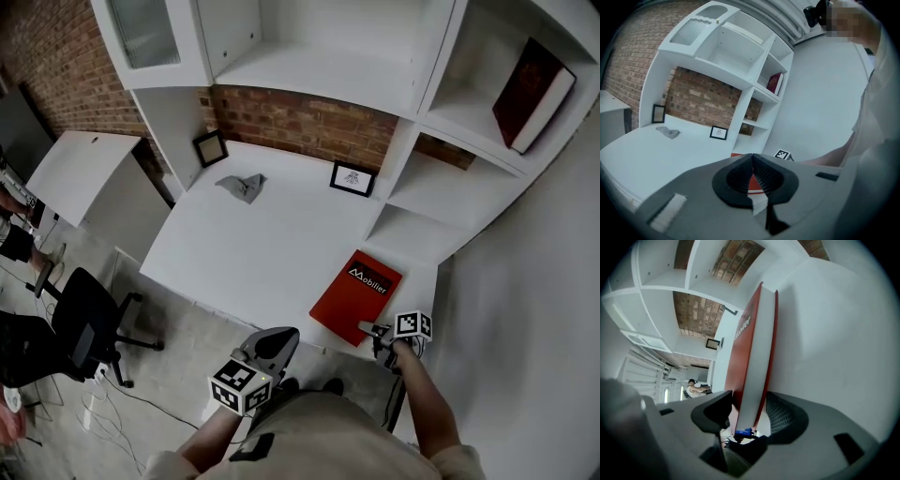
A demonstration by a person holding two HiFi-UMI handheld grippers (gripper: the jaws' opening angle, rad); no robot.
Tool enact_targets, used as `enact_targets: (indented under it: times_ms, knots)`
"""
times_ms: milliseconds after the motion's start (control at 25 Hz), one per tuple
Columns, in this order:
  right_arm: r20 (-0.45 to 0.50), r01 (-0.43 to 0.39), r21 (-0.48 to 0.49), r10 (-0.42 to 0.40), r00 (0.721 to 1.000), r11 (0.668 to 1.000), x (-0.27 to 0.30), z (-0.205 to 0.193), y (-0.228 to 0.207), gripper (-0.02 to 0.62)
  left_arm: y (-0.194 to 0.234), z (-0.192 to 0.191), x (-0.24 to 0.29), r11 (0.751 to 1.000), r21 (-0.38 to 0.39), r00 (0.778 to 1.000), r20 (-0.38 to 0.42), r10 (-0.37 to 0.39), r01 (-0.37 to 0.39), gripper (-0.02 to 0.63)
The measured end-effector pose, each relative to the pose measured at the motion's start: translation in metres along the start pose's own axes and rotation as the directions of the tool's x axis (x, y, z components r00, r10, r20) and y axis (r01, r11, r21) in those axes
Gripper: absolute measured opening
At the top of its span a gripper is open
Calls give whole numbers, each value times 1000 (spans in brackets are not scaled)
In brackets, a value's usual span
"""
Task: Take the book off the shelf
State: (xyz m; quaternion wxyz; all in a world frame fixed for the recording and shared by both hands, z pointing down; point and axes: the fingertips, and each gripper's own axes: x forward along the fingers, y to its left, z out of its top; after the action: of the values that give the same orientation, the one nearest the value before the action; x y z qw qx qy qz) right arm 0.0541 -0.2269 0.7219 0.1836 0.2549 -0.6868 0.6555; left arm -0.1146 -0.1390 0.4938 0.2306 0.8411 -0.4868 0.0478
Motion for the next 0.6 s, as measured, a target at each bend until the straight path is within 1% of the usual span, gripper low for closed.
enact_targets:
  times_ms: [40, 120, 200, 280, 360, 440, 520, 600]
  knots:
    - [-1, 58, -49, -58, 998, 997, -1, 1, -7, 201, 0, 0, -1, 1000, 3, 1000, 1, 2, -2, 5]
    - [6, 171, -168, -173, 985, 971, -3, 3, -18, 206, 0, -1, -2, 1000, 8, 1000, 0, 6, -6, 5]
    - [30, 246, -268, -247, 968, 932, -7, 7, -22, 212, -3, -2, -2, 1000, 9, 1000, -4, 2, -2, 5]
    - [59, 300, -336, -298, 953, 893, -10, 11, -22, 229, -6, -3, -1, 1000, 11, 1000, -6, -5, 5, 5]
    - [83, 334, -382, -328, 941, 861, -11, 13, -21, 246, -11, -3, -1, 1000, 16, 1000, -7, -13, 13, 5]
    - [107, 355, -409, -343, 933, 840, -14, 13, -20, 249, -16, -4, -2, 1000, 24, 1000, -8, -21, 21, 5]
    - [147, 367, -426, -337, 930, 827, -21, 16, -16, 249, -20, -5, -2, 999, 31, 1000, -10, -27, 27, 5]
    - [201, 371, -427, -313, 928, 825, -31, 21, -8, 249, -22, -7, -4, 999, 35, 999, -9, -32, 32, 5]
